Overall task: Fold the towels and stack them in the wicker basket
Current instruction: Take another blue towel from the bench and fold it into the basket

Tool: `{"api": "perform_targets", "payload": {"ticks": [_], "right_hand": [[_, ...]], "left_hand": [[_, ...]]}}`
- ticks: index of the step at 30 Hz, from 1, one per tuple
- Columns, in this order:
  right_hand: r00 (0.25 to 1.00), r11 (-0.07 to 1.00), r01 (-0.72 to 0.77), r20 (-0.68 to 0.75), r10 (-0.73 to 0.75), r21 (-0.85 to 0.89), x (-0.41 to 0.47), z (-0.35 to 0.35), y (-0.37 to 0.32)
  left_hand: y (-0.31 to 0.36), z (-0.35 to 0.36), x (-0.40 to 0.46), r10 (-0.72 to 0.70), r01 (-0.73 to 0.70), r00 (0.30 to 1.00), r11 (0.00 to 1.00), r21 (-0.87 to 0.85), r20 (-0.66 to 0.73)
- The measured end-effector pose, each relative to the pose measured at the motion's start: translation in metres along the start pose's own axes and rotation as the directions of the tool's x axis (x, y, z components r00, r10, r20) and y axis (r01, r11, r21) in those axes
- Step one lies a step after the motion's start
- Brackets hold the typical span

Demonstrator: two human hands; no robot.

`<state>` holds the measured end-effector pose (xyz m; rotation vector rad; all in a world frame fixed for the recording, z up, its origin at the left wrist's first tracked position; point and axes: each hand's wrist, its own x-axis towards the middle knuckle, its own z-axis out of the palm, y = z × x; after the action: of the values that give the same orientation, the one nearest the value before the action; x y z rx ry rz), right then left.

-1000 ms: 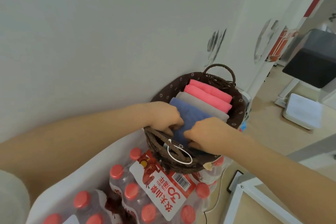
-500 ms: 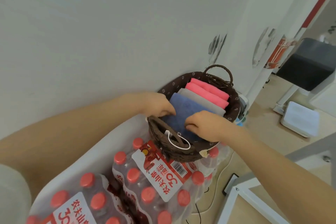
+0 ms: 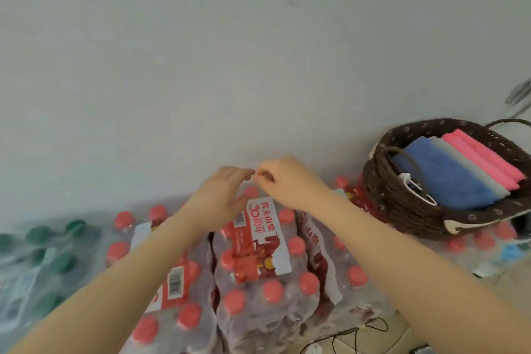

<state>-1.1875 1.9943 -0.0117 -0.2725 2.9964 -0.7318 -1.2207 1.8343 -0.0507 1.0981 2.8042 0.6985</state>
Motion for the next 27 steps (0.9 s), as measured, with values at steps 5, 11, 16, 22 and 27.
{"api": "perform_targets", "payload": {"ticks": [5,11,16,22,27], "right_hand": [[0.942,0.967,0.253,0.232,-0.241,-0.022,0.004,0.084,-0.106],[0.701,0.821,0.557,0.457,-0.548,0.13,-0.069,0.184,-0.278],[0.424,0.633,0.734,0.561,-0.711,0.247,-0.17,0.275,-0.415],[0.095,0.421,0.833,0.656,-0.749,0.359,-0.288,0.353,-0.547],[-0.01,0.392,0.786,0.643,-0.765,0.479,-0.356,0.406,-0.628]], "left_hand": [[-0.042,-0.019,-0.153,-0.377,0.377,0.921,0.926,-0.014,-0.103],[-0.045,-0.044,-0.396,-0.728,0.727,0.663,0.682,-0.084,-0.175],[0.001,-0.037,-0.61,-0.933,0.902,0.288,0.34,-0.266,-0.215],[0.067,-0.026,-0.79,-0.955,0.852,-0.172,-0.02,-0.523,-0.243],[0.078,-0.034,-0.885,-0.89,0.76,-0.372,-0.13,-0.637,-0.263]]}}
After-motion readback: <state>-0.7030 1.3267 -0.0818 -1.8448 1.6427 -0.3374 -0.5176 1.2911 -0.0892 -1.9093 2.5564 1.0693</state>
